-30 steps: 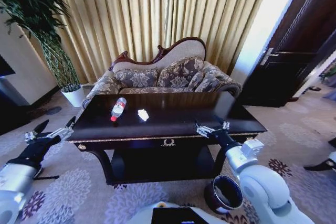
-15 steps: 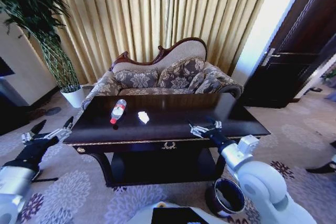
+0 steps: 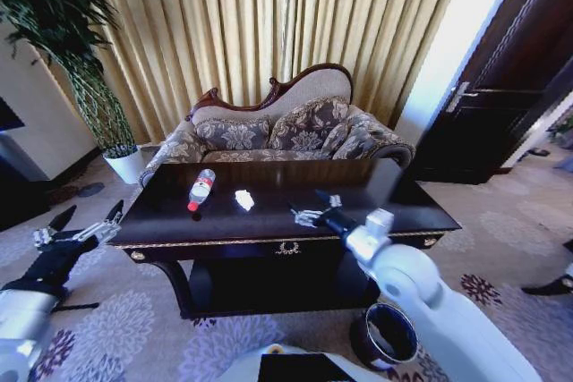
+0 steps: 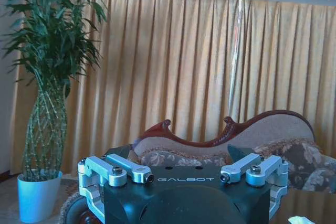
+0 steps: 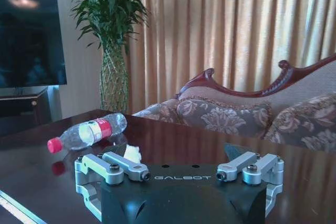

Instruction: Move to the front of the table and place the trash on the table into the trash bin.

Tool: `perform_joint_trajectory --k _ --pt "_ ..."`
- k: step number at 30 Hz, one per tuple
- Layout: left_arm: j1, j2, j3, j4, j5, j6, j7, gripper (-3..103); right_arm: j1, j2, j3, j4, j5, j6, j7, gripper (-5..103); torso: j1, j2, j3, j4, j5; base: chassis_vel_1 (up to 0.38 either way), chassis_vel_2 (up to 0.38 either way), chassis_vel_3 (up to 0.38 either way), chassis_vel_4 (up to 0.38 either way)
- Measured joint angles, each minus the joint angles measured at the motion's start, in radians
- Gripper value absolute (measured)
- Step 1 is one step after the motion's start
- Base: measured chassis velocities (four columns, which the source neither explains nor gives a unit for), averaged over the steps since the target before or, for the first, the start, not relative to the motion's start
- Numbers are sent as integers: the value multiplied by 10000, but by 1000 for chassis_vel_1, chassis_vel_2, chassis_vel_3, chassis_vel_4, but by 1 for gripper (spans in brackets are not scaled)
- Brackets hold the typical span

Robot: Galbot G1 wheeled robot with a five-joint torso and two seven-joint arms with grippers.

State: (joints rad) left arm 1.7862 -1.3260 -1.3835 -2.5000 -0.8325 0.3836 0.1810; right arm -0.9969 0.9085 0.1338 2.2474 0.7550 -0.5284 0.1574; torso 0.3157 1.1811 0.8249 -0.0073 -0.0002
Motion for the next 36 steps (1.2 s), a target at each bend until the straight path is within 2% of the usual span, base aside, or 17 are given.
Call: perform_joint_trajectory --k 3,11,15,26,36 --pt "10 -34 -24 0 26 2 -14 100 1375 254 -1274 -766 491 -313 566 100 0 -1 0 0 2 0 0 0 0" --pt "30 -271 17 0 320 5 -42 100 2768 782 -2885 -1625 771 -559 1185 100 0 0 0 -2 0 0 0 0 0" --pt "76 -372 17 0 408 5 -54 100 3016 1038 -3156 -1915 767 -574 1343 100 0 -1 0 -3 2 0 0 0 0" --pt "118 -438 -40 0 503 19 -243 100 4080 2215 -4084 -2872 1077 -958 2655 100 0 0 -1 -2 0 0 0 0 0" --pt "95 -502 -22 0 520 21 -240 100 4312 2831 -4587 -3549 1381 -987 3164 100 0 0 -1 -2 1 0 0 0 0"
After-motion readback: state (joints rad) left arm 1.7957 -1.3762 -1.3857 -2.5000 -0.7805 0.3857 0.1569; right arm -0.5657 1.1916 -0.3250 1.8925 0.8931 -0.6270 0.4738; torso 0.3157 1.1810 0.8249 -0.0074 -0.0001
